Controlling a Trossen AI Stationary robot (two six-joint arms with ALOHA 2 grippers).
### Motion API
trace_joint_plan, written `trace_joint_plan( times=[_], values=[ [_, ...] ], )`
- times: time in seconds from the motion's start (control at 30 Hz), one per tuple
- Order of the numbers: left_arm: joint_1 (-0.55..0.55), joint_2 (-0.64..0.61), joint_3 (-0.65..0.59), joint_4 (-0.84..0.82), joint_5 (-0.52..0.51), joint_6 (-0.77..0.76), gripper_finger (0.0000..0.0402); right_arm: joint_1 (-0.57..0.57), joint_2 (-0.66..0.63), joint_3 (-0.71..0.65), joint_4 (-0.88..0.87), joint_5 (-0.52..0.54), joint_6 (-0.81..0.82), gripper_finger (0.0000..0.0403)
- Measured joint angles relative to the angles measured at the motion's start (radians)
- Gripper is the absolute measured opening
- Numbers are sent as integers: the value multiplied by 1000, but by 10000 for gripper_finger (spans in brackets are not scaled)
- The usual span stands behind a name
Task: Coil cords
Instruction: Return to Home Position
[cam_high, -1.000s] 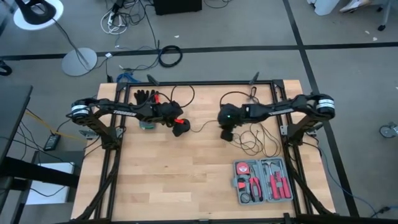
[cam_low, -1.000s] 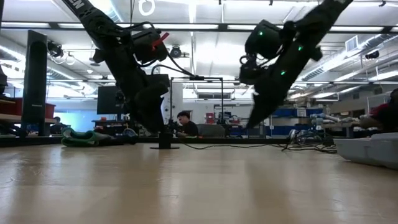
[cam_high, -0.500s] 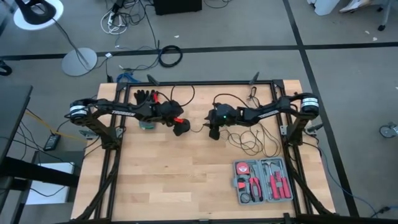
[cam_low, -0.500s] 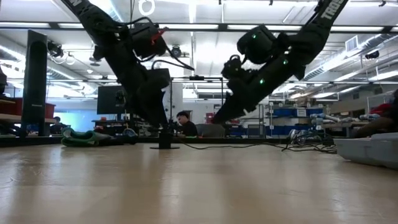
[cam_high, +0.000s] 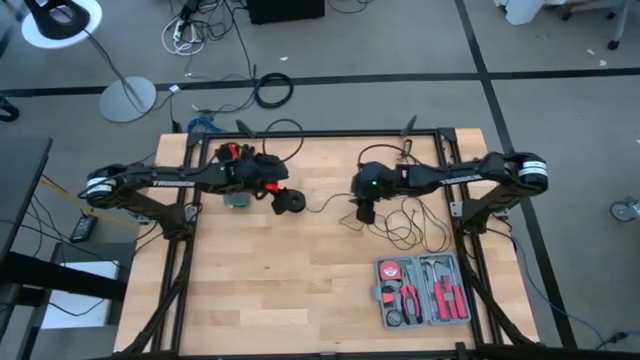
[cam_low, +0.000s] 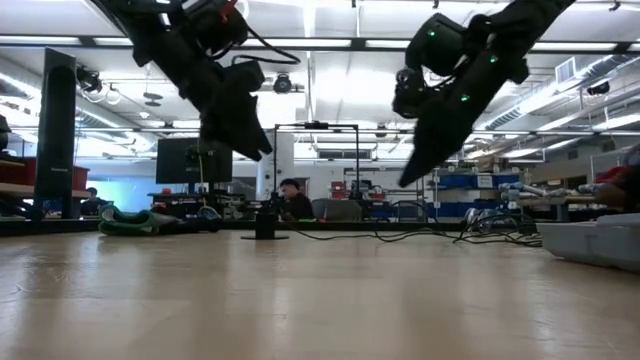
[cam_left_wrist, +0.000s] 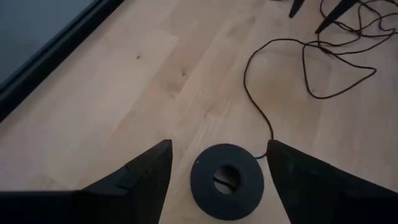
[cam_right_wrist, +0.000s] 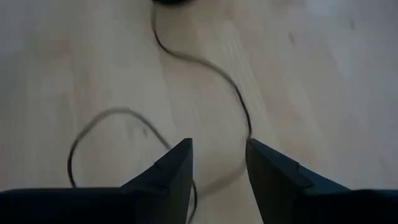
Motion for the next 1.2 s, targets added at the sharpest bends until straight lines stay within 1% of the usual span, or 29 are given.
trace_joint_plan(
  times=[0.07, 0.17, 0.27, 0.33, 0.4, 0.5, 0.63, 0.7, 0.8, 0.97, 1.0, 1.1, 1.2],
  values=[
    [-8, -10, 0, -22, -12, -10, 264, -3, -30, 0, -89, 0, 30, 146],
    [-37, -12, -2, -67, -68, 9, 264, -7, -72, 0, -222, 0, 100, 145],
    [-72, -12, -47, -3, -103, 7, 264, -6, -101, 0, -346, 1, 134, 145],
    [-93, -35, -104, 62, -102, 4, 264, -3, -120, -10, -368, 1, 136, 146],
    [-113, -63, -163, 156, -99, -2, 264, 3, -140, -38, -338, 0, 136, 146],
    [-131, -142, -260, 239, -95, -23, 264, 10, -189, -110, -265, -9, 136, 145],
    [-143, -284, -376, 309, -96, -24, 264, 16, -300, -246, -122, -47, 164, 145],
    [-148, -349, -431, 337, -96, -23, 264, 15, -364, -317, -62, -48, 185, 146],
    [-159, -439, -515, 421, -93, -22, 264, 14, -452, -401, 1, -52, 228, 146],
    [-186, -530, -648, 626, 4, 1, 264, 16, -581, -465, 25, -86, 259, 144],
    [-193, -548, -673, 648, 10, 1, 264, 16, -605, -473, 25, -86, 258, 145],
    [-200, -596, -724, 669, 10, 1, 264, 16, -676, -499, 23, -86, 247, 146],
    [-200, -661, -746, 665, 6, 5, 264, 15, -731, -513, 14, -86, 235, 146]
  ],
)
